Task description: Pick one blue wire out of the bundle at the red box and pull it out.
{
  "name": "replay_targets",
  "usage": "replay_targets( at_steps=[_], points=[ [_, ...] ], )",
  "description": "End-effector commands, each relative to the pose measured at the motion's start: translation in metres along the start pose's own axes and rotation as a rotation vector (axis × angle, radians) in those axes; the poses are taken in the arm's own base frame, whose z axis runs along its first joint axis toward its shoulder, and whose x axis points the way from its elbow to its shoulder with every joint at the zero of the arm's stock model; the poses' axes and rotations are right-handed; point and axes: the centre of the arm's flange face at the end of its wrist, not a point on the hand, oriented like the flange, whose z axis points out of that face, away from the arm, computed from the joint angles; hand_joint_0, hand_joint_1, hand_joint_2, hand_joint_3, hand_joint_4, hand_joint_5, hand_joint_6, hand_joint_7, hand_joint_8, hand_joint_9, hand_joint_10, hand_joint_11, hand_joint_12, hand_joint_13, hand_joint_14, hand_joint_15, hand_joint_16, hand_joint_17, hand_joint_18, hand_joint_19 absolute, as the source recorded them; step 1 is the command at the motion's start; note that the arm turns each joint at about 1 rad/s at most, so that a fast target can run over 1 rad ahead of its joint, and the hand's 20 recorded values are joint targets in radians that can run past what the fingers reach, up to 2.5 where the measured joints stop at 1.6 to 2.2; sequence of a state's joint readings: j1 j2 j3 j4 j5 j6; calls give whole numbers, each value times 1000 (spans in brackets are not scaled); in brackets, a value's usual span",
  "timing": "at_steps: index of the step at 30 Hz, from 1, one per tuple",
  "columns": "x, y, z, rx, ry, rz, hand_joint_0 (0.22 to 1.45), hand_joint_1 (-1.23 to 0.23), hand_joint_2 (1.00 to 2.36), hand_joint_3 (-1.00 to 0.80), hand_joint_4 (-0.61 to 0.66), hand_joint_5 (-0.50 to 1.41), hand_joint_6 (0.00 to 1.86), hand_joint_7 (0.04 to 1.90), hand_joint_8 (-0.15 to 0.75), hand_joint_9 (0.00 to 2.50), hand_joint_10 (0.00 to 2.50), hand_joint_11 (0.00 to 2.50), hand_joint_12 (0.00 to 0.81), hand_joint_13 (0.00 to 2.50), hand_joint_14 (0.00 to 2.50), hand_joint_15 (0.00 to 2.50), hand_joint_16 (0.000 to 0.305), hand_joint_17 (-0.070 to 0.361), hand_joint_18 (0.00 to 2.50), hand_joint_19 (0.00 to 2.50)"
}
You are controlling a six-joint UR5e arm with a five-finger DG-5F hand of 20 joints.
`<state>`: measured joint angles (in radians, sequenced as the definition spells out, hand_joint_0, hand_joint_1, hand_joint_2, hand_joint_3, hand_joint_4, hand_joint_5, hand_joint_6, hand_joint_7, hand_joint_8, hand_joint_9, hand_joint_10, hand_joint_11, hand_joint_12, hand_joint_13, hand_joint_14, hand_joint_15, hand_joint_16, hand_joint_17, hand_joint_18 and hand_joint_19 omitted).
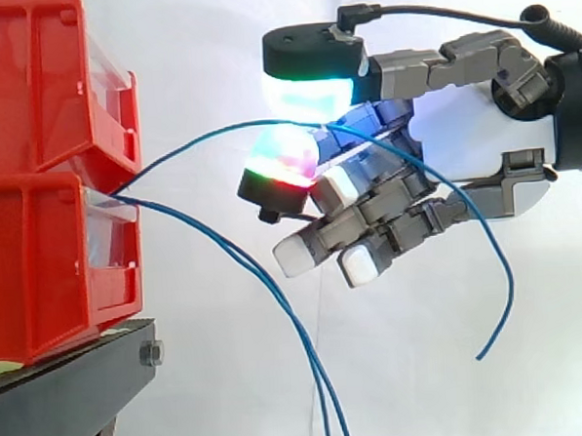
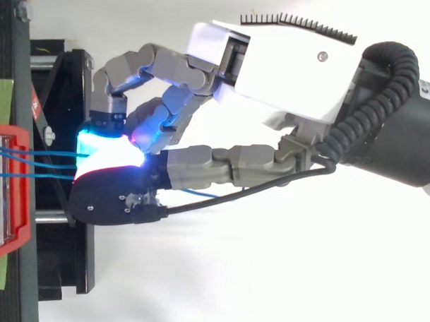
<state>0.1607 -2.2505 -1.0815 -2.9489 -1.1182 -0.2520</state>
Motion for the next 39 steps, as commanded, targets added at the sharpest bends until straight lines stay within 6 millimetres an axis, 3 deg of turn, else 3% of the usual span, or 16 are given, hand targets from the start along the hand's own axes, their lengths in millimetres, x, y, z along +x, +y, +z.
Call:
replay_targets(
  at_steps=[1, 20, 39],
  points=[
    [0, 0, 0, 1, 1, 0, 582, -688, 1024, -142, 304, -165, 889, 1165, 470, 1083, 19, 856, 503, 841, 14, 440, 65, 146, 937, 591],
    [1, 0, 0, 1, -2, -4, 595, -765, 1028, 10, 295, -127, 879, 1287, 475, 1171, 19, 854, 507, 874, 13, 440, 66, 149, 975, 577],
    [-3, -3, 0, 11, -5, -7, 601, -767, 1025, 20, 282, -122, 879, 1323, 480, 1142, 19, 846, 508, 792, 13, 412, 69, 155, 932, 540]
  ],
)
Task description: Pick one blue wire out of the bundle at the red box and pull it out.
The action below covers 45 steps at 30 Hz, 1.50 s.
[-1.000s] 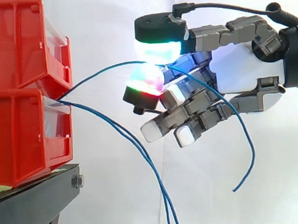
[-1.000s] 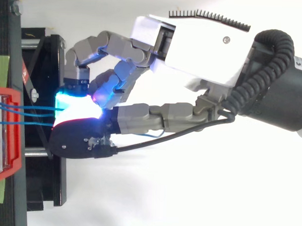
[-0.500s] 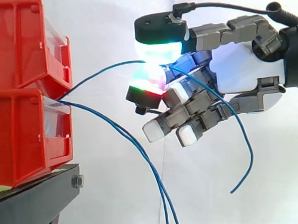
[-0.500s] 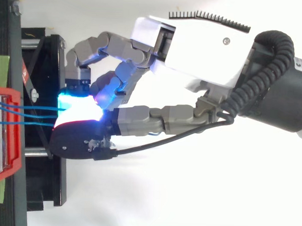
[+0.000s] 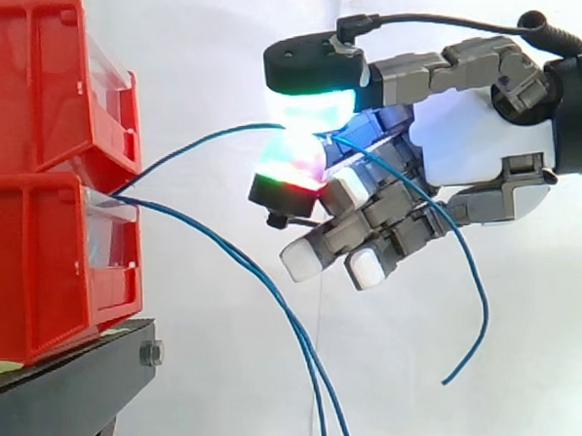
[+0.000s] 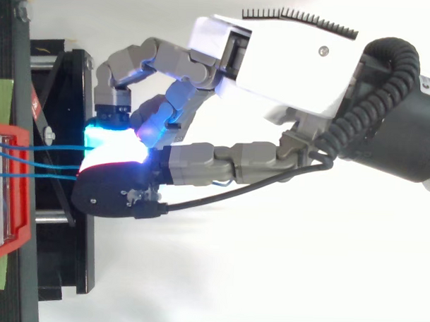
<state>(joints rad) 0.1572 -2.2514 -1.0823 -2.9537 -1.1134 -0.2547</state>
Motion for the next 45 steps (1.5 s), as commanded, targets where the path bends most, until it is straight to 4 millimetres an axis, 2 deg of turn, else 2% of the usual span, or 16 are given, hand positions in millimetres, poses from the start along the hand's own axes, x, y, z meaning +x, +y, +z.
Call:
replay_targets(
  at_steps=[1, 27, 36, 45],
  points=[
    [0, -1, 0, 3, 2, -1, 603, -767, 1025, 17, 279, -122, 880, 1319, 481, 1141, 19, 845, 508, 791, 12, 408, 69, 155, 930, 540],
    [-2, -2, -2, 21, 4, -64, 612, -762, 1024, 22, 245, -132, 899, 1293, 473, 1110, 19, 845, 508, 783, 12, 412, 69, 155, 921, 540],
    [-13, 17, -5, -1, -9, -113, 613, -758, 1024, 21, 237, -134, 901, 1284, 474, 1101, 18, 855, 510, 778, 12, 417, 69, 155, 917, 542],
    [-23, 22, -6, -5, -22, -178, 614, -754, 1024, 23, 224, -137, 905, 1282, 474, 1097, 18, 848, 509, 773, 12, 412, 69, 155, 908, 542]
  ],
)
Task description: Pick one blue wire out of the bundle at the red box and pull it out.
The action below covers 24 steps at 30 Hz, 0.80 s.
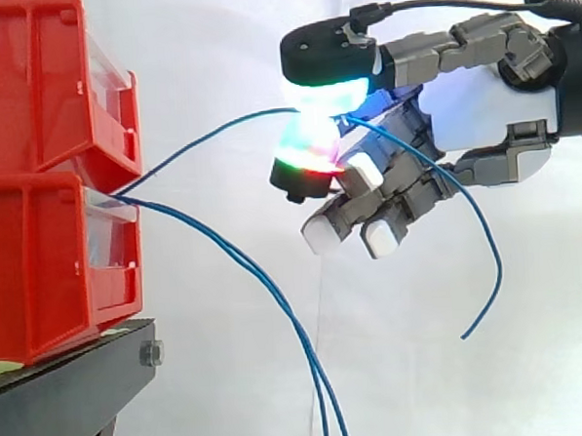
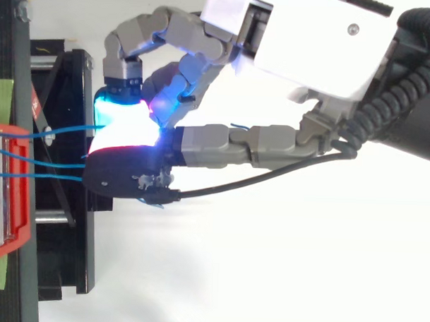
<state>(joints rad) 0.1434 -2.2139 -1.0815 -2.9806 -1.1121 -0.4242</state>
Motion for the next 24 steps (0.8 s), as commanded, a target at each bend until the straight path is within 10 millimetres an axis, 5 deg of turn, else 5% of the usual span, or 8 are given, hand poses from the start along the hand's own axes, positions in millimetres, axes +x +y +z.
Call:
replay_targets(
  at_steps=[1, 24],
  points=[
    [-5, -2, 0, 4, -7, -13, 614, -753, 1024, 24, 223, -137, 905, 1282, 474, 1096, 18, 846, 510, 773, 12, 413, 69, 155, 908, 535],
    [-1, -7, -3, 21, 6, -24, 619, -745, 1024, 21, 214, -141, 911, 1257, 470, 1085, 20, 845, 507, 765, 12, 413, 68, 152, 890, 547]
  ],
)
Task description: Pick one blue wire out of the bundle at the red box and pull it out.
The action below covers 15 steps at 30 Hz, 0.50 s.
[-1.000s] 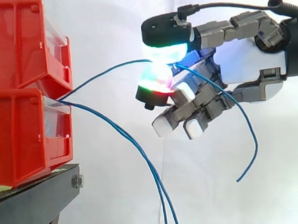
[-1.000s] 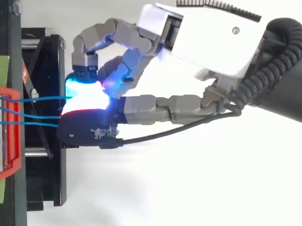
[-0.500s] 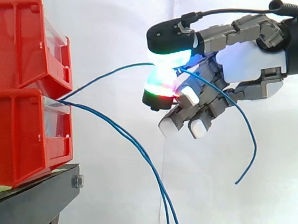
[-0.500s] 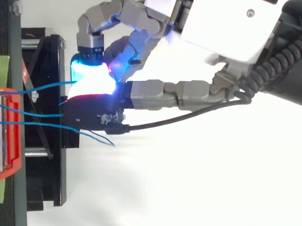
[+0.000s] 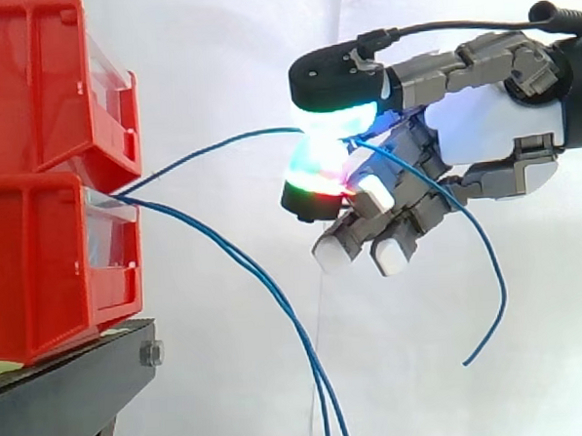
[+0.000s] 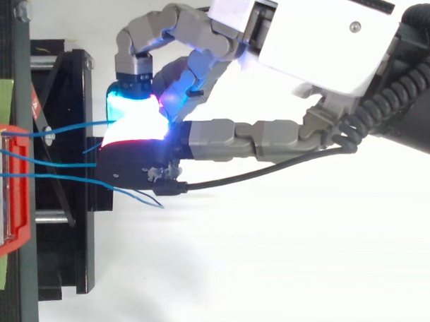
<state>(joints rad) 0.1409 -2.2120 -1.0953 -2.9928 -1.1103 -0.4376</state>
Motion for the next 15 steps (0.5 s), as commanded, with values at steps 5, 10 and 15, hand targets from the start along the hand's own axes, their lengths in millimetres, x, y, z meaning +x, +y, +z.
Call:
replay_targets(
  at_steps=[5, 10, 15],
  points=[
    [0, 0, 0, 0, 1, -1, 620, -745, 1024, 17, 218, -142, 911, 1266, 470, 1086, 19, 846, 505, 765, 12, 413, 68, 153, 896, 539],
    [1, 1, 0, -1, 2, 0, 619, -744, 1024, 19, 218, -142, 910, 1272, 467, 1090, 19, 841, 504, 764, 14, 412, 68, 152, 895, 546],
    [1, 1, 0, -1, 2, 0, 620, -743, 1024, 15, 216, -142, 911, 1264, 468, 1092, 19, 857, 505, 763, 14, 411, 68, 152, 891, 540]
  ],
)
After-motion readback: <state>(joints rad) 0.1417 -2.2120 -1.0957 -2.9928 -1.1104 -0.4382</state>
